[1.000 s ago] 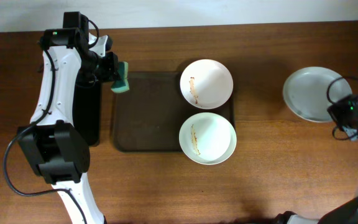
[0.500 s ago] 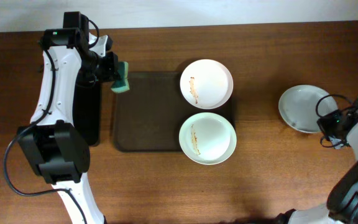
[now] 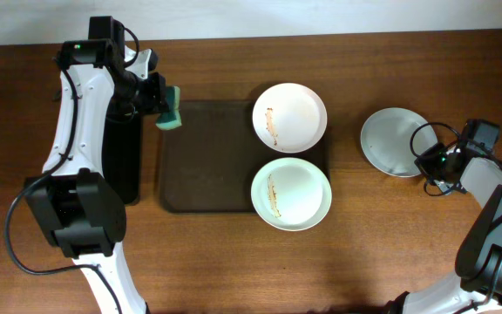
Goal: Clean dirty plates on tray and stack at the side
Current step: 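Set the plate down on the table right of the tray and release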
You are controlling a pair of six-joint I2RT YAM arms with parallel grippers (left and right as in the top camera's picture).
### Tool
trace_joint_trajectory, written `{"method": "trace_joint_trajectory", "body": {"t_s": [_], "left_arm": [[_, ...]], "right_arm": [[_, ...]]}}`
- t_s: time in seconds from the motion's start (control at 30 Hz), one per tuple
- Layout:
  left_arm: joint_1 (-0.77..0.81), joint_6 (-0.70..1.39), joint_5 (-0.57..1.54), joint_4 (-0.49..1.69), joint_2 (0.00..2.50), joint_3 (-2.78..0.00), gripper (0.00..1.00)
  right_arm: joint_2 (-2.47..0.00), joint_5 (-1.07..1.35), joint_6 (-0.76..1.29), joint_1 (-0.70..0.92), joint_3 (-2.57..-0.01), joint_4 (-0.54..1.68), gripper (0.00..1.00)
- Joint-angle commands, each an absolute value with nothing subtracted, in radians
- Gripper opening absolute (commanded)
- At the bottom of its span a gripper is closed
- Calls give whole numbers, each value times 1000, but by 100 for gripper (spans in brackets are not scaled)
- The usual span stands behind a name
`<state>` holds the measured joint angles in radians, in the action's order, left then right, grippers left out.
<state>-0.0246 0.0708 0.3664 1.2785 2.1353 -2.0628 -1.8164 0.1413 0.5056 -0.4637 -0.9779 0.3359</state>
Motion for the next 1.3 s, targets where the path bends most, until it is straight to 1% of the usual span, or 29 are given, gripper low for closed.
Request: {"method": "trace_joint_trajectory", "body": {"t_s": [0.0, 0.03, 0.1, 0.2, 0.37, 0.47, 0.6, 0.73, 0.87, 1.0, 1.2, 1.27], "left_arm": [[-18, 51, 370, 1276, 2130, -2078, 1], [-15, 51, 370, 1275, 2130, -2078, 1], [-12, 51, 370, 1276, 2130, -2078, 1], [-9, 51, 370, 1277, 2130, -2078, 1], [-7, 51, 370, 1278, 2130, -2078, 1], [-7, 51, 370, 1277, 2130, -2078, 1], [-7, 51, 370, 1277, 2130, -2078, 1], [-7, 51, 370, 1277, 2130, -2078, 1], [-7, 51, 370, 1276, 2130, -2078, 1], [-7, 51, 370, 1276, 2130, -2078, 1], [-7, 51, 370, 1277, 2130, -2078, 1], [-7, 51, 370, 1276, 2130, -2078, 1]], "right_arm": [[-1859, 149, 498, -450, -967, 370, 9], [-1859, 167, 478, -450, -967, 378, 21], [-1851, 236, 426, -450, -973, 413, 30], [-1808, 271, 393, -452, -1023, 527, 32], [-1655, 274, 324, -451, -1168, 834, 34], [-1565, 279, 290, -427, -1184, 934, 37], [-1533, 279, 293, -365, -1184, 947, 46], [-1545, 281, 280, -247, -1182, 966, 46], [-1547, 281, 281, -52, -1177, 987, 58], [-1602, 281, 296, 86, -1176, 1006, 59], [-1726, 292, 297, 178, -1177, 1015, 57], [-1772, 292, 296, 191, -1177, 1013, 53]]}}
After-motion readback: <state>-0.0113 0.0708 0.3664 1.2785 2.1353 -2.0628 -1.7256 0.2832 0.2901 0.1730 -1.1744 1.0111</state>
